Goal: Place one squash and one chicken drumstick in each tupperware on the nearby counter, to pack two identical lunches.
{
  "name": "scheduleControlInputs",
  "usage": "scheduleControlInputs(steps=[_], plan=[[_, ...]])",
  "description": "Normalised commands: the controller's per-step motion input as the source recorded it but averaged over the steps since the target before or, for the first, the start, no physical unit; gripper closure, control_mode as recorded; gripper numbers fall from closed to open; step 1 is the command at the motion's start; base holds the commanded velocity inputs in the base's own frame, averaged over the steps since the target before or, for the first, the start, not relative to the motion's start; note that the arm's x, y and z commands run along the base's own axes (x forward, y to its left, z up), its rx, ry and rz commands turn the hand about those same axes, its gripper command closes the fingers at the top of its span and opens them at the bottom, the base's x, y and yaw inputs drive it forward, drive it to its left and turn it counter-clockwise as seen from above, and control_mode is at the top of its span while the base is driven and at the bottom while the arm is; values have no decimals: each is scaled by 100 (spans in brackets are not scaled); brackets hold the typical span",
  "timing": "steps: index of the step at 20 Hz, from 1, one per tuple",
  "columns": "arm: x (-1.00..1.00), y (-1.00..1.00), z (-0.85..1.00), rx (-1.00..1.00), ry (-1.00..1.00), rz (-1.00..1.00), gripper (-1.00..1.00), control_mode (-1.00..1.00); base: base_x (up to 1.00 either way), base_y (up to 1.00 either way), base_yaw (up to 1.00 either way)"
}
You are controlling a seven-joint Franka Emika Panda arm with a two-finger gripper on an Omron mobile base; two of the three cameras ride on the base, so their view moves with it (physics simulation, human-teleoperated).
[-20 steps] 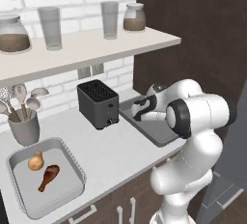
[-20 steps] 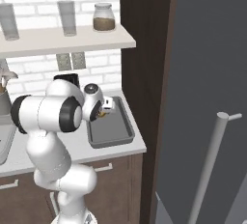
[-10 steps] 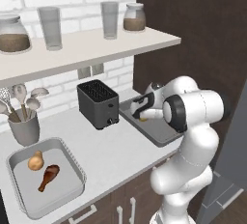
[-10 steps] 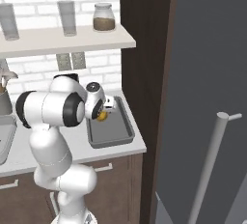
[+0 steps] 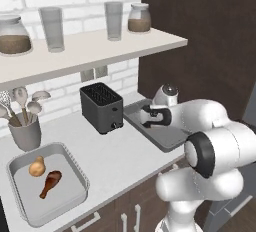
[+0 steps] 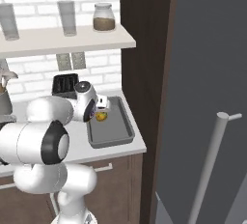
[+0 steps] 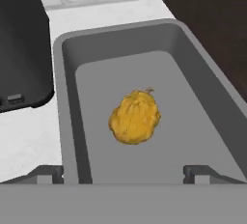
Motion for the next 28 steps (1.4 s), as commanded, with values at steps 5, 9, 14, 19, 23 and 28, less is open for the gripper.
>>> scheduleControlInputs(steps=[5, 9, 14, 19, 23, 28], plan=[[-100, 0, 98, 0, -22, 0, -100, -100, 0, 0, 0], [-100, 0, 100, 0, -14, 0, -100, -100, 0, 0, 0], [-100, 0, 100, 0, 0, 0, -100, -100, 0, 0, 0], [-100, 0, 100, 0, 4, 0, -100, -100, 0, 0, 0], [-97, 0, 94, 0, 13, 0, -100, -100, 0, 0, 0], [-46, 1, -14, -2, 3, 0, -100, -100, 0, 0, 0]])
